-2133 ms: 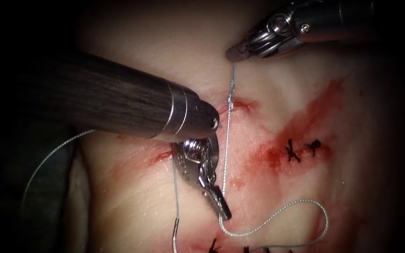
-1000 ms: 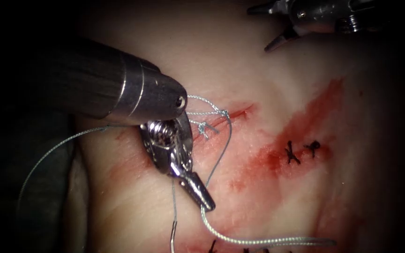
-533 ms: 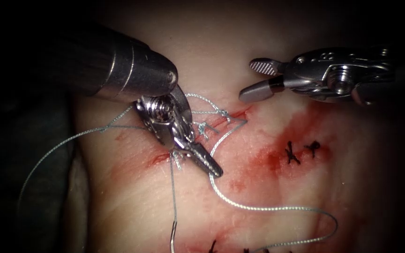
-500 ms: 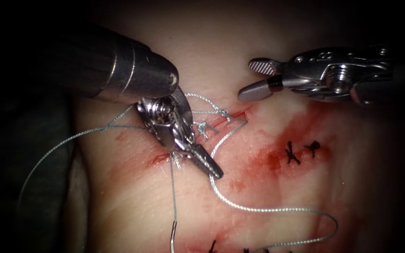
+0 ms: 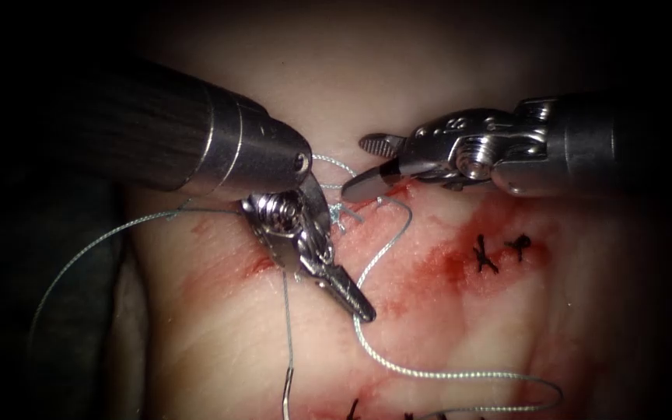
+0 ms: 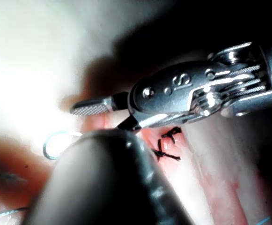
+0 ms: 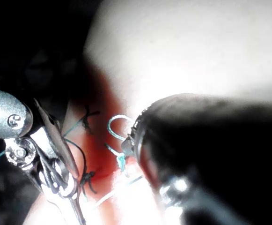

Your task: Wound Closure

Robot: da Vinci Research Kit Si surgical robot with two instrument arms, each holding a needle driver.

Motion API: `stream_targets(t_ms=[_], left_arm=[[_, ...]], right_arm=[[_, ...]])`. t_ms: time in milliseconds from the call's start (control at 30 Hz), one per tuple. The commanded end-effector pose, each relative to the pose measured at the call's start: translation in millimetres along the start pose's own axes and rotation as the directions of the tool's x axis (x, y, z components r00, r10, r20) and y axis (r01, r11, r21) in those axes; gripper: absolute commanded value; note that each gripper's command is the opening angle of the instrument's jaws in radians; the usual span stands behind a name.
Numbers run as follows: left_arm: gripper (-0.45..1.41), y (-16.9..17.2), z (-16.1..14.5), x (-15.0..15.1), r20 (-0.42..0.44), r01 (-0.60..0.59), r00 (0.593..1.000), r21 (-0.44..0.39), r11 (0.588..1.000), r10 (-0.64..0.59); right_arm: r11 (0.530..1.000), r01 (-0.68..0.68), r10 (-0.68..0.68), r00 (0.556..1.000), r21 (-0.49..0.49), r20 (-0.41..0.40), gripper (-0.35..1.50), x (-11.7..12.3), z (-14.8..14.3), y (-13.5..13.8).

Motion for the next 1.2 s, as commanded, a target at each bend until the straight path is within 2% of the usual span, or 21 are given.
stream_targets(t_ms=[33, 67, 133, 167, 433, 667, 700, 733, 767, 800, 833, 867, 900, 967, 1133, 1200], left_arm=[[-0.45, -0.2, 0.4, 0.6, 0.000, 0.000, 1.000, 0.000, 1.000, 0.000], [-0.45, -0.2, 0.4, 0.6, 0.003, 0.000, 1.000, 0.001, 1.000, 0.000], [-0.45, -0.2, 0.4, 0.5, 0.006, 0.000, 1.000, 0.003, 1.000, 0.000], [-0.45, -0.2, 0.4, 0.5, 0.007, 0.000, 1.000, 0.003, 1.000, 0.000], [-0.45, -0.2, 1.1, 0.0, 0.029, 0.011, 1.000, 0.014, 1.000, -0.011], [-0.45, -0.3, 1.6, -0.1, 0.037, 0.008, 0.999, 0.019, 1.000, -0.009], [-0.45, -0.3, 1.6, -0.1, 0.039, 0.008, 0.999, 0.020, 1.000, -0.008], [-0.45, -0.3, 1.6, -0.1, 0.039, 0.007, 0.999, 0.021, 1.000, -0.008], [-0.45, -0.3, 1.7, 0.0, 0.039, 0.007, 0.999, 0.021, 1.000, -0.008], [-0.45, -0.3, 1.7, 0.0, 0.039, 0.007, 0.999, 0.021, 1.000, -0.008], [-0.45, -0.4, 1.7, 0.0, 0.039, 0.006, 0.999, 0.022, 1.000, -0.007], [-0.45, -0.5, 1.7, 0.0, 0.039, 0.006, 0.999, 0.023, 1.000, -0.007], [-0.45, -0.5, 1.8, 0.0, 0.042, 0.006, 0.999, 0.024, 1.000, -0.007], [-0.45, -0.4, 1.8, -0.1, 0.044, 0.006, 0.999, 0.021, 1.000, -0.007], [-0.45, -0.4, 1.8, -0.1, 0.045, 0.012, 0.999, 0.022, 1.000, -0.013], [-0.45, -0.4, 1.8, -0.1, 0.045, 0.012, 0.999, 0.022, 1.000, -0.012]], right_arm=[[1.000, 0.006, -0.006, 1.000, -0.005, -0.002, 0.63, 0.8, 1.0, 0.3], [1.000, 0.011, -0.011, 1.000, -0.010, -0.003, 0.56, 0.8, 1.0, 0.4], [1.000, 0.012, -0.012, 1.000, -0.028, -0.008, 0.24, 1.1, 0.9, 1.0], [0.999, 0.007, -0.008, 1.000, -0.032, -0.011, -0.35, 1.3, 0.7, 1.4], [0.995, -0.096, 0.095, 0.995, -0.041, -0.017, -0.35, 2.6, -0.8, 3.1], [0.995, -0.095, 0.094, 0.995, -0.043, -0.018, -0.35, 2.5, -1.0, 4.2], [0.991, -0.132, 0.132, 0.991, -0.033, -0.014, 0.53, 2.3, -0.8, 3.9], [0.988, -0.149, 0.149, 0.989, -0.035, -0.015, 0.88, 2.4, -0.8, 3.6], [0.984, -0.173, 0.173, 0.985, -0.044, -0.020, 1.05, 2.5, -0.7, 3.2], [0.984, -0.173, 0.173, 0.985, -0.044, -0.020, 1.05, 2.5, -0.7, 3.2], [0.980, -0.196, 0.195, 0.981, -0.045, -0.021, 0.83, 2.4, -0.6, 2.4], [0.978, -0.205, 0.204, 0.979, -0.044, -0.021, 0.83, 2.3, -0.4, 2.0], [0.979, -0.200, 0.199, 0.980, -0.044, -0.019, 0.74, 2.2, 0.0, 1.4], [0.980, -0.192, 0.191, 0.981, -0.047, -0.018, 0.74, 1.9, 0.8, 1.1], [0.981, -0.187, 0.186, 0.982, -0.055, -0.019, 0.68, 1.5, 1.5, 1.8], [0.980, -0.188, 0.187, 0.982, -0.058, -0.020, 0.49, 1.6, 1.7, 2.3]])
